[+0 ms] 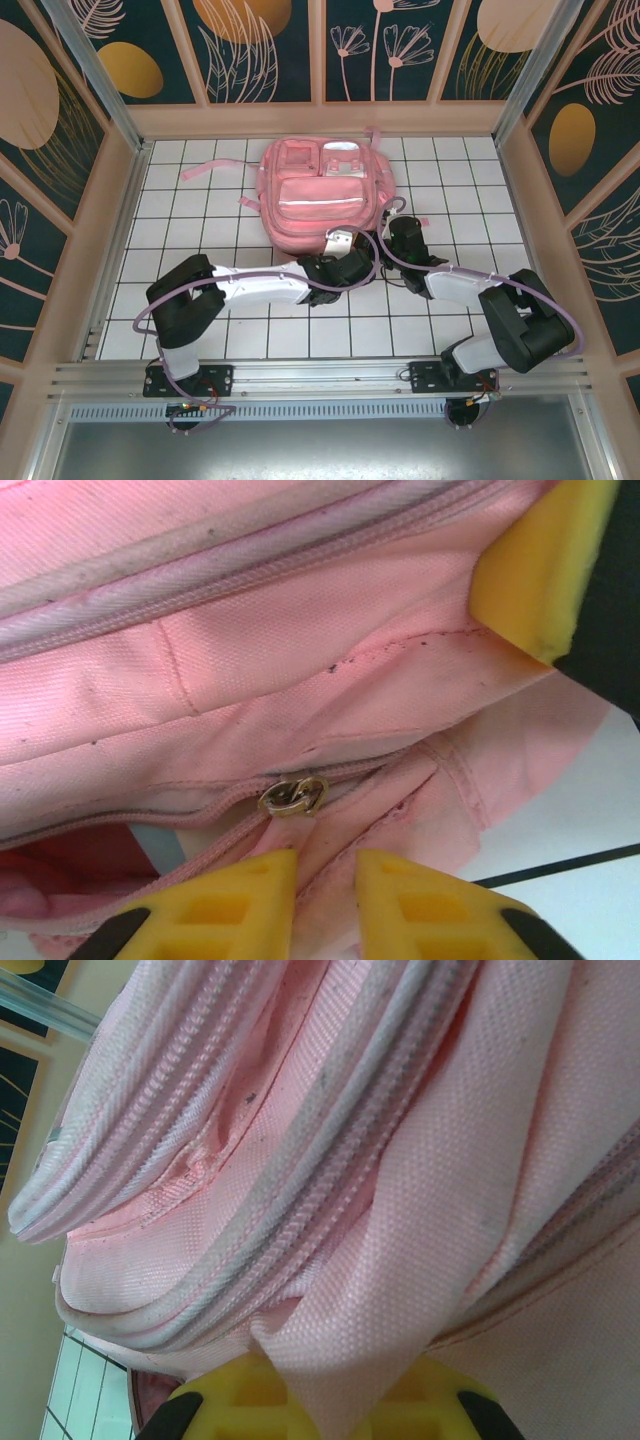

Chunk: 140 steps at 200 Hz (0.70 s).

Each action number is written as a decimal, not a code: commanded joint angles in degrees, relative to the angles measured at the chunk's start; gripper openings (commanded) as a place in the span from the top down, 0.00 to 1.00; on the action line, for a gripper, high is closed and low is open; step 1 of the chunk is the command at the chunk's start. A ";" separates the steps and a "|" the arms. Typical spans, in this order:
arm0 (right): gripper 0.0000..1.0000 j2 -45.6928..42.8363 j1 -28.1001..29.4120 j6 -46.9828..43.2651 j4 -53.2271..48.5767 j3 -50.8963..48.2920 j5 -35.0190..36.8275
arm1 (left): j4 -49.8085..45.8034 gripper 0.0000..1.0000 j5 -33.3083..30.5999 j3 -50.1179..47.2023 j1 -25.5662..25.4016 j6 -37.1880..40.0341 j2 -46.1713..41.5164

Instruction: Pack the student bag

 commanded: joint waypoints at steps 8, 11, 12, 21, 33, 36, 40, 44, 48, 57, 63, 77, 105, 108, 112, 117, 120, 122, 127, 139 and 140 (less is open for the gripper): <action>1.00 -0.16 -1.06 0.17 2.75 -1.35 3.10 | -6.72 0.73 -7.39 2.71 1.33 -1.83 2.07; 1.00 -0.08 -1.04 0.16 2.88 -1.27 3.04 | -7.16 0.73 -7.69 2.95 1.36 -1.94 2.30; 1.00 -0.03 -1.01 0.17 2.89 -1.27 3.03 | -7.35 0.73 -7.78 3.03 1.33 -2.02 2.34; 1.00 0.15 -1.05 0.20 2.91 -1.26 2.94 | -8.51 0.73 -8.61 3.56 1.30 -2.21 2.81; 1.00 0.28 -1.05 0.27 2.98 -1.22 2.85 | -9.08 0.73 -9.05 3.75 1.35 -2.24 3.05; 1.00 0.35 -1.00 0.29 3.06 -1.18 2.84 | -9.18 0.73 -9.16 3.74 1.30 -2.36 3.09; 1.00 0.37 -1.01 0.28 3.02 -1.26 2.84 | -9.20 0.73 -9.28 3.65 1.35 -2.38 3.09; 1.00 0.37 -1.06 0.19 3.07 -1.25 2.84 | -9.18 0.73 -9.28 3.58 1.39 -2.29 3.09; 1.00 0.37 -1.06 0.22 3.07 -1.21 2.84 | -9.21 0.72 -9.32 3.55 1.42 -2.29 3.09; 1.00 0.45 -1.05 0.27 3.07 -1.18 2.84 | -9.28 0.73 -9.45 3.47 1.43 -2.35 3.06; 1.00 0.46 -1.01 0.27 3.12 -1.19 2.77 | -9.19 0.72 -9.45 3.40 1.38 -2.37 3.01; 1.00 0.54 -1.06 0.31 3.11 -1.18 2.75 | -9.30 0.73 -9.86 3.32 1.38 -2.44 3.05; 1.00 0.55 -1.00 0.36 3.09 -1.18 2.66 | -9.74 0.71 -11.41 3.55 1.54 -1.36 3.74; 1.00 0.54 -1.06 0.36 3.16 -1.18 2.66 | -9.72 0.71 -11.59 3.62 1.51 -1.16 3.83; 1.00 0.53 -1.02 0.36 3.14 -1.18 2.66 | -9.79 0.71 -11.85 3.60 1.53 -0.97 4.01; 1.00 0.59 -1.03 0.29 3.12 -1.18 2.66 | -9.82 0.70 -12.10 3.64 1.56 -0.64 4.29; 1.00 0.63 -1.06 0.35 3.14 -1.18 2.66 | -9.83 0.70 -12.23 3.65 1.56 -0.37 4.44; 1.00 0.63 -1.06 0.36 3.14 -1.18 2.66 | -9.78 0.70 -12.26 3.60 1.56 -0.21 4.53; 1.00 0.63 -1.06 0.38 3.09 -1.18 2.60 | -9.74 0.70 -12.37 3.64 1.69 0.18 4.71; 1.00 0.51 -1.06 0.44 3.07 -1.24 2.53 | -9.53 0.68 -12.47 3.65 1.90 1.27 5.23; 1.00 0.53 -1.06 0.45 3.08 -1.21 2.55 | -9.50 0.68 -12.50 3.65 1.95 1.35 5.26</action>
